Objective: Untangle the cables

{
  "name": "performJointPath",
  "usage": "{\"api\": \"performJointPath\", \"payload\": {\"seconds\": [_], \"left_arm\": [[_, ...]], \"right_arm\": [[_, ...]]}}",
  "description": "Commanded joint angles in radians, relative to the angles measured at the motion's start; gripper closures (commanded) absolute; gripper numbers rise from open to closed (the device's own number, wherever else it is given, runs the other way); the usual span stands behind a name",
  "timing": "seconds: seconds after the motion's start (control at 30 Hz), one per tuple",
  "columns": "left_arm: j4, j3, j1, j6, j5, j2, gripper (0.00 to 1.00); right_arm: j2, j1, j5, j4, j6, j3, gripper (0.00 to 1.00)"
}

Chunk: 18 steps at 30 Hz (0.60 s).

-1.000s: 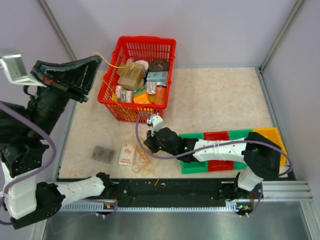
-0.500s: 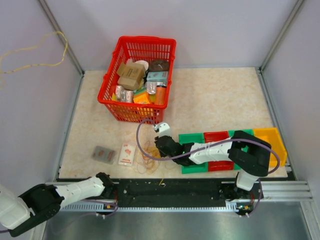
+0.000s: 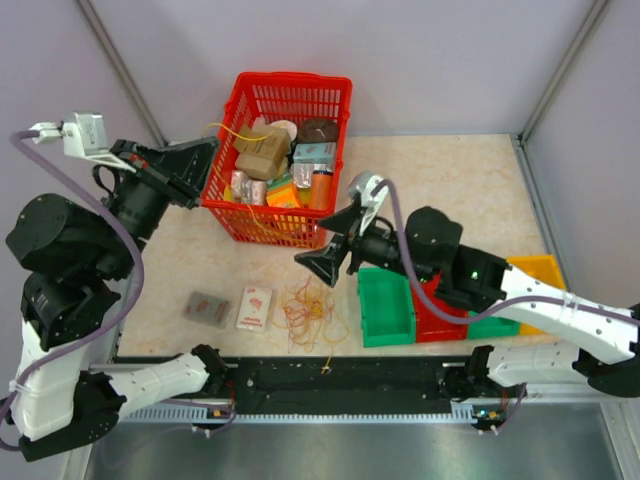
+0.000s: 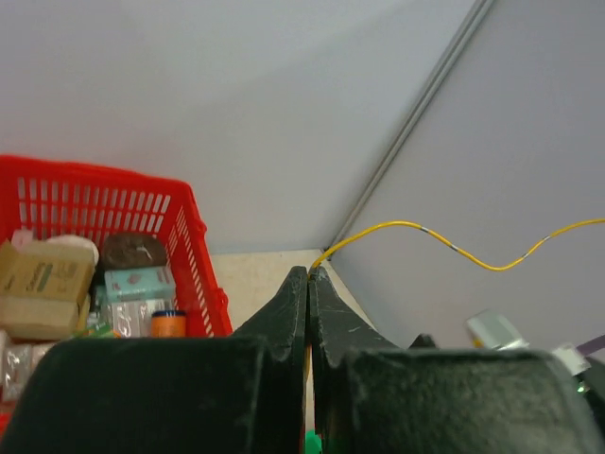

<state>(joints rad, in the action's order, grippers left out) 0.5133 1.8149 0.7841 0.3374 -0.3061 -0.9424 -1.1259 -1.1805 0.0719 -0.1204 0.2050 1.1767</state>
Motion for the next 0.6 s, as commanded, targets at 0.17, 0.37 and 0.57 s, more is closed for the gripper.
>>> {"api": "performJointPath", "payload": {"seconds": [0.17,0.37,0.57], "left_arm": [[0.169,-0.094,-0.002,0.305,0.022,0.056,1.00],[0.105,-0.196,-0.002,0.365,0.088,0.070,1.00],[0.097,-0.221,-0.002,0.391,0.087,0.067,1.00]], "right_arm": [[-0.006,0.061,-0.282,-0.093,-0.182,0.150,0.14],[-0.135,0.065,-0.337,-0.038,-0.107,0.242,0.18],[-0.206,0.062,-0.336,0.047,-0.001,0.255,0.23]]}}
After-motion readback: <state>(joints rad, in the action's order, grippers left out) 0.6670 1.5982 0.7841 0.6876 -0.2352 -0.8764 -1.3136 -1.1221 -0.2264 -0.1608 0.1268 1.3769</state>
